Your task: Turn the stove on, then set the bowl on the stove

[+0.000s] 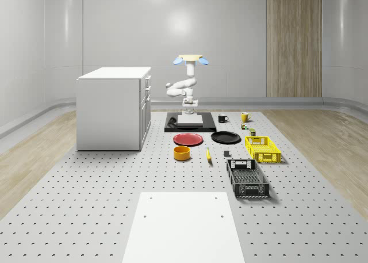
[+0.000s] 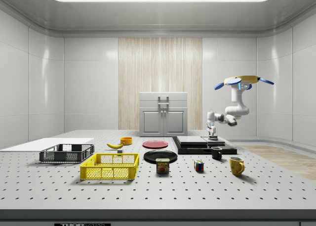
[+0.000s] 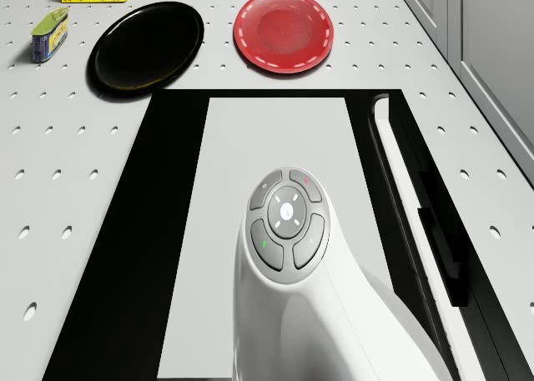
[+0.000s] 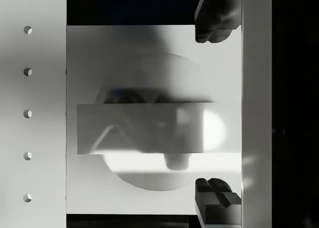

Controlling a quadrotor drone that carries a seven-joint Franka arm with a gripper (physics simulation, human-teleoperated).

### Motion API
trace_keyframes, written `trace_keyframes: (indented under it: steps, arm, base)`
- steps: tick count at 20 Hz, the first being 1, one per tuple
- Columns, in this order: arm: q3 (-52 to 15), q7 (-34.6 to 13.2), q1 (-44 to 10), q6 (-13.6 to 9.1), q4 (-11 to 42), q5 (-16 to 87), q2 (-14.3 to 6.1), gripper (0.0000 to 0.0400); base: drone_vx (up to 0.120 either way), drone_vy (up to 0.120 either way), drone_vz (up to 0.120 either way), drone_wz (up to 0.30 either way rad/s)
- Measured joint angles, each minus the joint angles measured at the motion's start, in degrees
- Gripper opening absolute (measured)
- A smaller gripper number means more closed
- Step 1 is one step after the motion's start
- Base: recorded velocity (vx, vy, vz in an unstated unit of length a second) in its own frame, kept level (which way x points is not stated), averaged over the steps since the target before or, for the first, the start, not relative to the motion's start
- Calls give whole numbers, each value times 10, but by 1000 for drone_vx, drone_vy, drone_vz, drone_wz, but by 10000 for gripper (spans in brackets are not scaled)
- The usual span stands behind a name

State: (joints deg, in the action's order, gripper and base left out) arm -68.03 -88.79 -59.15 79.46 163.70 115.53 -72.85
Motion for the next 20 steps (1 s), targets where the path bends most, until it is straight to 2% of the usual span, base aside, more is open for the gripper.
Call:
trace_keyframes:
  steps: [20]
  arm:
    - [1,-16,-51,37,-40,1,-21,400]
  base:
    - [0,0,0,0]
